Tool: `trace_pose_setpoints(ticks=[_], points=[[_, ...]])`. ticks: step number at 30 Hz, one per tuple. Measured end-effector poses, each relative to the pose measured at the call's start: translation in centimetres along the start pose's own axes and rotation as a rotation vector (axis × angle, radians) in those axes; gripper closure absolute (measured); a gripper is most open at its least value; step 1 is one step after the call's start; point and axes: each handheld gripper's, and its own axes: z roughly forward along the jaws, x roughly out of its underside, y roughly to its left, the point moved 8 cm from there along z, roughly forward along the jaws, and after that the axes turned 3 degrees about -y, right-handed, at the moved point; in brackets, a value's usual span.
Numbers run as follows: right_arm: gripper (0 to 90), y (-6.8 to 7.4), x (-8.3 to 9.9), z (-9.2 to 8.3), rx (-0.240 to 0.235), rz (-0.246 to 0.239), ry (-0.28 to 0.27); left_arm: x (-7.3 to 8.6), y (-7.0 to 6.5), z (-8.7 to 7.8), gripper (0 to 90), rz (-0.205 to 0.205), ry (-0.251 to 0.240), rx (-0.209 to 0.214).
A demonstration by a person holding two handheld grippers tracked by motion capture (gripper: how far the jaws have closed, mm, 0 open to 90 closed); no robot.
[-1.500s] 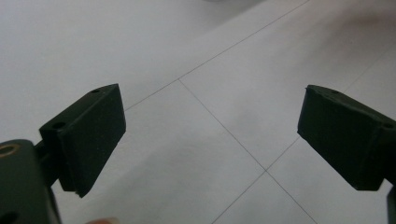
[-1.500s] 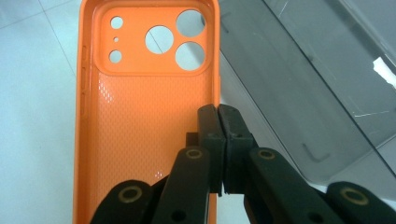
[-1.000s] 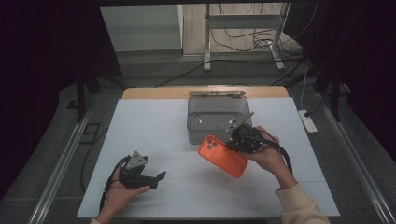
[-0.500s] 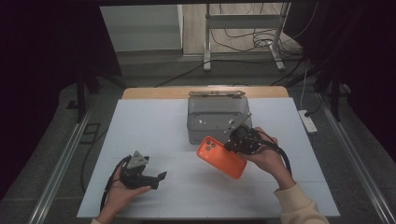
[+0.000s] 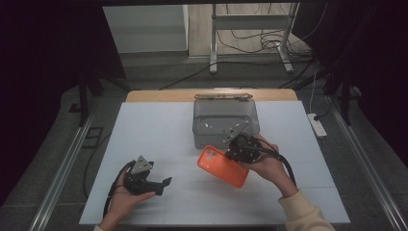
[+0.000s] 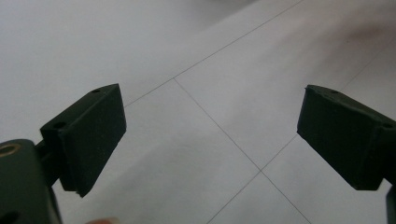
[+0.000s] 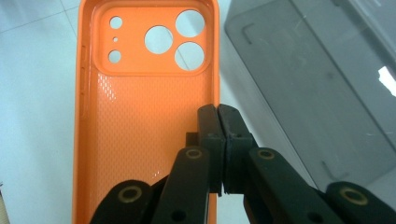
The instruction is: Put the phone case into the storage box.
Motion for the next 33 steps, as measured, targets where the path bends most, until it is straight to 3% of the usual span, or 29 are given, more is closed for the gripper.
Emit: trace_pose_setpoints(ticks=[9,22,33], points=[[88.2,0.9,-0.1,0.9,-0.034,-0.013,0.012,0.0,0.0,0.0,8.1,0.000,0.000,0.000],[88.2,1.0,-0.2,0.8,-0.037,-0.018,0.006,-0.9,-0.4,-0.1,8.2,-0.024,-0.013,0.025],[88.2,0.8,-0.1,0.9,-0.030,-0.016,0.011,-2.7,-1.1,-0.4,8.5,-0.065,-0.032,0.091]])
